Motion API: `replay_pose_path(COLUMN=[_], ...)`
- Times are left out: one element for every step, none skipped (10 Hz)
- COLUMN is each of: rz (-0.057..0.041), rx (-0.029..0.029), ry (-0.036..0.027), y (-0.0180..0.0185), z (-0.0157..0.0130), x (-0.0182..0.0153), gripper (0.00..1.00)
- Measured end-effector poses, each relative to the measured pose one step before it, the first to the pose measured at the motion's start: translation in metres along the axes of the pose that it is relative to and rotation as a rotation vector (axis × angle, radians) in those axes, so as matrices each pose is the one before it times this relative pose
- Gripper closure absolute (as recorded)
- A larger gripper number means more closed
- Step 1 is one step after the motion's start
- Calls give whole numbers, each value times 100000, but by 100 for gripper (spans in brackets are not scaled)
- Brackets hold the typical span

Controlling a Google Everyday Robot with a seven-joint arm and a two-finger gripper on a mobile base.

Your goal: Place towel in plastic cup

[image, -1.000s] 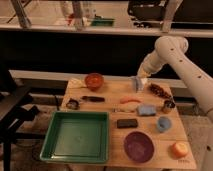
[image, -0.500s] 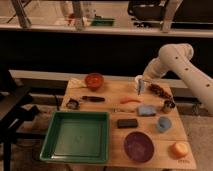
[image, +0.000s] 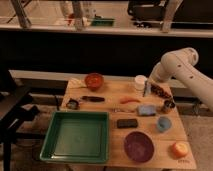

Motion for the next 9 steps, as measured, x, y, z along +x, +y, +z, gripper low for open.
replay_pose_path(rz=[1347, 1635, 1498, 1919, 1319, 1376, 1595, 648, 1657], rx=[1280, 1215, 952, 1087, 640, 559, 628, 253, 288], ry=[1751, 1844, 1474, 1670, 1076, 1018, 1271, 497, 529], y=[254, 361, 254, 199, 126, 5, -260, -204, -286], z=[-509, -583, -551, -548, -216, 454, 1178, 563, 1333], x=[441, 509, 557, 780, 355, 295, 123, -56, -299], gripper=[100, 100, 100, 100, 100, 100, 100, 100, 100])
